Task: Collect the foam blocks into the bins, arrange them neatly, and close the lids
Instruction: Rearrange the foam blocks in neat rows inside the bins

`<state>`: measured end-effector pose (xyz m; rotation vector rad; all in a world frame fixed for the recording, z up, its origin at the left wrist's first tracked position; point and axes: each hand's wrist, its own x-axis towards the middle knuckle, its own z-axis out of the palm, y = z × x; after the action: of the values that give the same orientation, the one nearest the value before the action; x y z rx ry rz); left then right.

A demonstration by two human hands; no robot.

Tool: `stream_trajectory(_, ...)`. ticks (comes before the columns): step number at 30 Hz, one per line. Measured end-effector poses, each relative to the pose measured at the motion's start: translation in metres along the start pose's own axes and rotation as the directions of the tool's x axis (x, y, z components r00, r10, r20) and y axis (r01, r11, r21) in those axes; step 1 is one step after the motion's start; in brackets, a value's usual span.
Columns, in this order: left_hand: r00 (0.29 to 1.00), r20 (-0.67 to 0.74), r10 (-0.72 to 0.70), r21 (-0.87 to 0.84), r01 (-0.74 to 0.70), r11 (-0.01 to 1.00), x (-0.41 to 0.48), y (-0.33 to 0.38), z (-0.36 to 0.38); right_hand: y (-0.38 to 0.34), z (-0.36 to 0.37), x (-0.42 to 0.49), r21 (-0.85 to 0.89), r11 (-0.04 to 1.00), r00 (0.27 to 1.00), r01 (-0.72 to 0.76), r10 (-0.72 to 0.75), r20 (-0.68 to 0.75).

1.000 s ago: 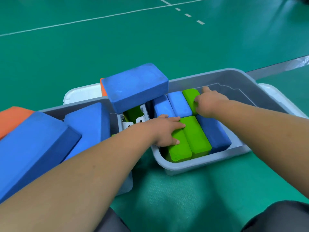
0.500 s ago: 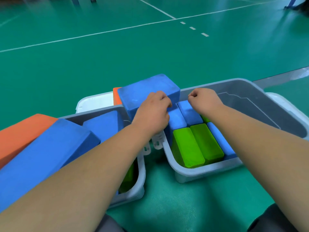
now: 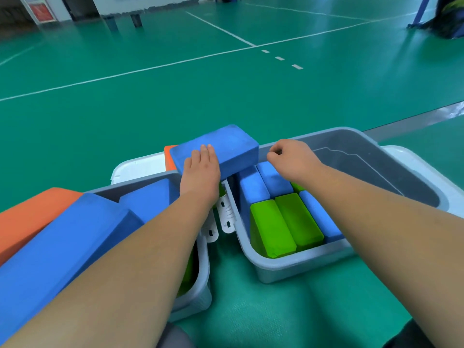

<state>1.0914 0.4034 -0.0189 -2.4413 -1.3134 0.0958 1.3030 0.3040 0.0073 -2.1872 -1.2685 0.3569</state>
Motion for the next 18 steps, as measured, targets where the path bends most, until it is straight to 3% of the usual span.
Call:
stream_trajectory(5,0.995,-0.092,0.027,-0.124,-0.038,0.992,0.003,0.017,-0.02,0.0,-0.024,0.006,0.18,0.981,0.993,-0.07,0.086,-0.083)
stream_trajectory(12,0.911,-0.357,0.208,-0.266,-0.312,0.912,0.0,0.079,-0.05,0.03,-0.068,0.005,0.308,0.931,0.935,-0.195,0.271,-0.228)
stream_trajectory(16,0.84,-0.482,0.247,-0.317,-0.431,0.845,-0.006,0.113,-0.072,0.05,-0.1,-0.005,0.548,0.792,0.873,-0.269,0.441,-0.208)
stream_trajectory(18,0.813,-0.516,0.269,-0.312,-0.471,0.825,-0.009,0.129,-0.079,0.063,-0.113,-0.008,0.591,0.767,0.828,-0.251,0.487,-0.28)
